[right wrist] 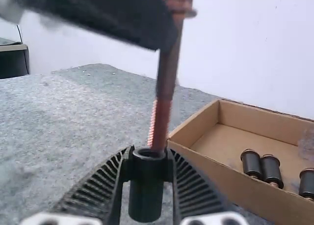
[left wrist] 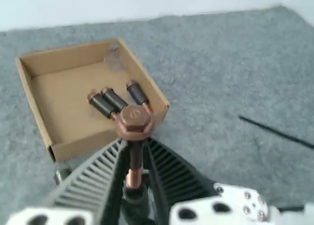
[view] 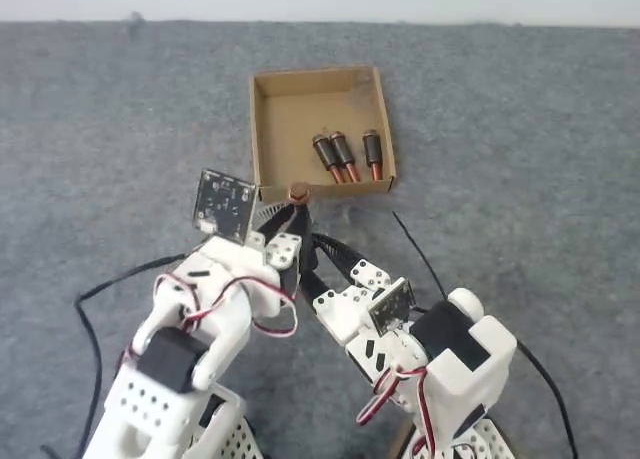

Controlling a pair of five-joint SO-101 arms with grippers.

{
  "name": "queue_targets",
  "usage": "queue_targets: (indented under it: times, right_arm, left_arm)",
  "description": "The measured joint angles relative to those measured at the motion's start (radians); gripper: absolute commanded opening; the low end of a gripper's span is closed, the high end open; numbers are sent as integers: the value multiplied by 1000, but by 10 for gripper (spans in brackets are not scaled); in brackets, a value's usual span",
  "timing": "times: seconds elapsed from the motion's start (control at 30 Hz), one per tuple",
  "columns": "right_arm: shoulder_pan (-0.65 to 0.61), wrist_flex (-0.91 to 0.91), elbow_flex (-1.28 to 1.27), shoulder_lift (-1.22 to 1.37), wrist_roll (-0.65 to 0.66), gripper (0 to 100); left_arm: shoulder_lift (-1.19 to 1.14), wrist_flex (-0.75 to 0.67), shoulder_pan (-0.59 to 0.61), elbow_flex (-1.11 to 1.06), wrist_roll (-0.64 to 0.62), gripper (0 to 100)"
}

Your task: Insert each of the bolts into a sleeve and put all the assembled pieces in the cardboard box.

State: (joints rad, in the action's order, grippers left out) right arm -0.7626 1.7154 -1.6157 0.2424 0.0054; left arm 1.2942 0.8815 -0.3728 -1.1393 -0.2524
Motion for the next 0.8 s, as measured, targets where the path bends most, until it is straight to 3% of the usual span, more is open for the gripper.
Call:
queue_targets:
  times: [0.27, 0.67, 0.8]
  right_arm:
    - [14, -2, 2, 2, -3, 7]
    - [17, -2, 0, 2, -3, 7]
    - [17, -2, 0, 2, -3, 7]
  left_arm:
    - [232, -21, -2, -172, 3, 11]
    - [276, -25, 0, -190, 3, 11]
    - [276, -71, 89, -190, -8, 11]
